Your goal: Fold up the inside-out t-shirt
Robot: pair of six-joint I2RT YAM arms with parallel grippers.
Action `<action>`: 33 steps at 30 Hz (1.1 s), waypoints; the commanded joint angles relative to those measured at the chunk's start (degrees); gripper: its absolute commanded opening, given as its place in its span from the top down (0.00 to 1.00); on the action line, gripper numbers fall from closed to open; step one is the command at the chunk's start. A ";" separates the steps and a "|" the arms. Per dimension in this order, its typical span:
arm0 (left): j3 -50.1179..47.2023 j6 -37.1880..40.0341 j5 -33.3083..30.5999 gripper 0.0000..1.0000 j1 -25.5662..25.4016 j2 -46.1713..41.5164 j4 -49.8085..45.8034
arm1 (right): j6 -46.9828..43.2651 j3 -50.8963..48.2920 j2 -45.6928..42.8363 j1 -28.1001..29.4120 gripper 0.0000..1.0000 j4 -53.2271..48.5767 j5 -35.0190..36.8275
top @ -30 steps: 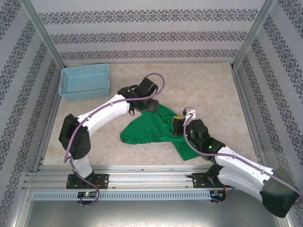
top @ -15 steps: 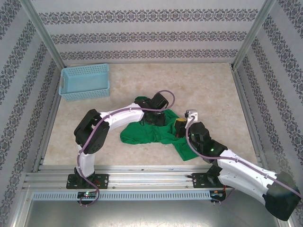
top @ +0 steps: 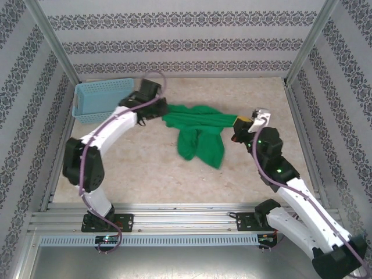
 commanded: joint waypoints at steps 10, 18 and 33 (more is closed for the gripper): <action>-21.77 -0.98 7.84 1.00 -4.95 -1.89 14.51 | 14.88 -25.61 -3.76 9.15 1.00 -2.09 -1.63; -28.02 0.13 9.70 1.00 -7.23 -2.62 19.31 | 7.80 -13.06 3.37 8.31 0.38 -10.22 1.66; -30.30 0.74 12.09 1.00 -8.70 -5.66 22.29 | 3.99 7.34 43.27 9.20 0.41 -3.79 -5.36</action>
